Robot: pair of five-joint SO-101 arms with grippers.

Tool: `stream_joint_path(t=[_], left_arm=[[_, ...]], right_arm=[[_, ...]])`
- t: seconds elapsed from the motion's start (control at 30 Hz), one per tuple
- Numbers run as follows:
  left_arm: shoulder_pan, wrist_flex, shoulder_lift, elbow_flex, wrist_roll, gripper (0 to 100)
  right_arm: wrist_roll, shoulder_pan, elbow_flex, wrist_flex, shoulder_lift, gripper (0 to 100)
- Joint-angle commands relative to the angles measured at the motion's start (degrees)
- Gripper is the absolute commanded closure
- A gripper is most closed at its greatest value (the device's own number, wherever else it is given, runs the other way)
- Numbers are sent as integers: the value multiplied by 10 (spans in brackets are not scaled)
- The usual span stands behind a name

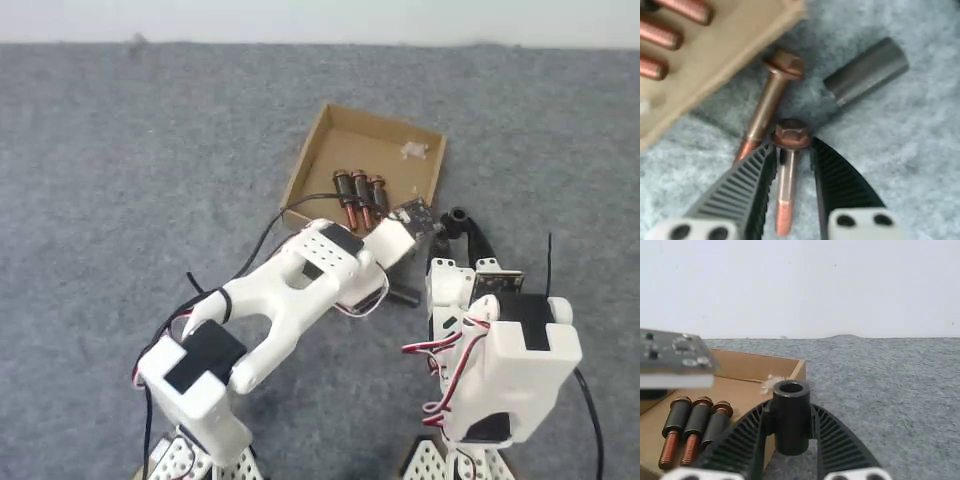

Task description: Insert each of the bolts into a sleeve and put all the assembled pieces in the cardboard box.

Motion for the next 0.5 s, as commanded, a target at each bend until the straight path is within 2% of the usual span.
stream_joint_path(t=[0.0,0.13,0.47], left_arm=[[-4,18,0,-29,6,905],[-4,21,1,-26,6,994],[-30,35,-6,-29,33,990]], right_arm=[[-6,7,-17,2,-2,992],[-6,7,-17,2,-2,992],[-6,7,-17,2,-2,992]])
